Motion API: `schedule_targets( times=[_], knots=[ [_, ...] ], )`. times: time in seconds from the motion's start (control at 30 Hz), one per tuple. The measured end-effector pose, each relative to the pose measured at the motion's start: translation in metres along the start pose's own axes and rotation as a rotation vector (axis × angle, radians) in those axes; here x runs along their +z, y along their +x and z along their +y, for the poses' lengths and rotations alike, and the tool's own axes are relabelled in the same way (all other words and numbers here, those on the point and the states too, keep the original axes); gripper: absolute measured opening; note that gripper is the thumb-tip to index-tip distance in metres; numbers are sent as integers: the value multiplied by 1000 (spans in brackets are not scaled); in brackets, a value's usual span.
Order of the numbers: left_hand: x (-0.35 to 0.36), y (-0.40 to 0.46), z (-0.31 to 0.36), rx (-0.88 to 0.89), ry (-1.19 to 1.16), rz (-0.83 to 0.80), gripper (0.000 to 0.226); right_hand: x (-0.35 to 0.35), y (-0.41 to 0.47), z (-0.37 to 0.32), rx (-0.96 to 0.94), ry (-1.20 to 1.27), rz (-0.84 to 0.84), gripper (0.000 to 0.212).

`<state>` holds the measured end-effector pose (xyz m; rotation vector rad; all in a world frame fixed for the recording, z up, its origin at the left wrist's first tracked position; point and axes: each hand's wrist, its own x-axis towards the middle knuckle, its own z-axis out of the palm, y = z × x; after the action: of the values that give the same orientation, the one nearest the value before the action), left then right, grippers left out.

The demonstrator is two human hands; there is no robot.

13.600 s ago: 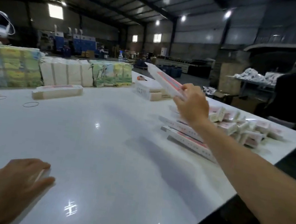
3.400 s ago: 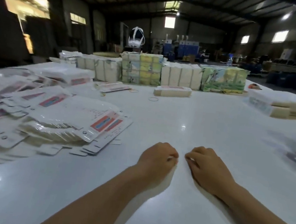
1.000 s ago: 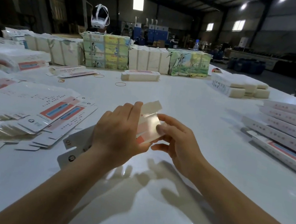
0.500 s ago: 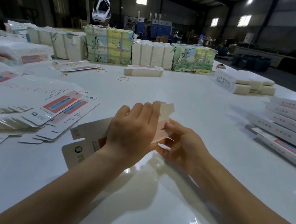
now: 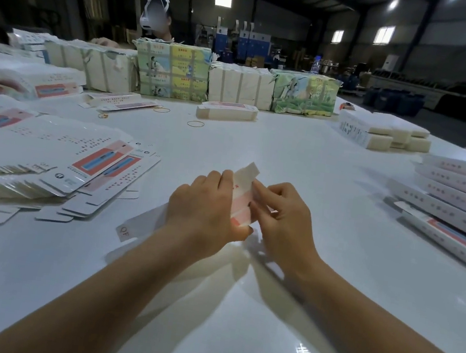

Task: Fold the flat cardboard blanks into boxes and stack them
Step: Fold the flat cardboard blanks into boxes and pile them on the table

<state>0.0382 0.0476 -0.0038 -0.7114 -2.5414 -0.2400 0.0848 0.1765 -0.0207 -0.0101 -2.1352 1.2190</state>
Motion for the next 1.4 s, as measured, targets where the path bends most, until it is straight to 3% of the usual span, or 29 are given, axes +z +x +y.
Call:
schedule_targets(
  times=[0.2, 0.4, 0.5, 0.57, 0.7, 0.83, 0.93, 1.03, 1.1, 1.23, 1.4],
  knots=[
    [-4, 2, -3, -35, -155, -21, 75, -10, 10, -9, 274, 543, -113, 35],
    [-6, 3, -8, 47, -71, 43, 82, -11, 14, -2, 359, 398, -235, 23],
    [-15, 7, -19, 98, -230, 4, 72, -23, 17, -4, 236, 386, -449, 8],
    [-21, 9, -25, 124, -329, -48, 55, -27, 18, -3, 98, 304, -549, 16],
    [-22, 11, -31, 156, -314, -117, 53, -21, 17, 2, -18, 91, -339, 19],
    [-15, 9, -45, 91, -343, -253, 70, -26, 22, 4, 103, 211, -166, 24],
    [-10, 8, -49, 53, -424, -295, 59, -28, 22, 4, 113, 223, -155, 20],
    [-9, 8, -50, 58, -454, -246, 55, -29, 21, 4, 81, 206, -129, 51],
    [-8, 6, -51, 72, -437, -253, 55, -35, 22, 2, 50, 122, -198, 62],
    [-7, 6, -52, 99, -433, -294, 51, -43, 24, 1, 40, 65, -333, 51],
    [-6, 4, -41, 24, -440, -214, 59, -25, 12, -1, -72, -64, -156, 42]
  ],
)
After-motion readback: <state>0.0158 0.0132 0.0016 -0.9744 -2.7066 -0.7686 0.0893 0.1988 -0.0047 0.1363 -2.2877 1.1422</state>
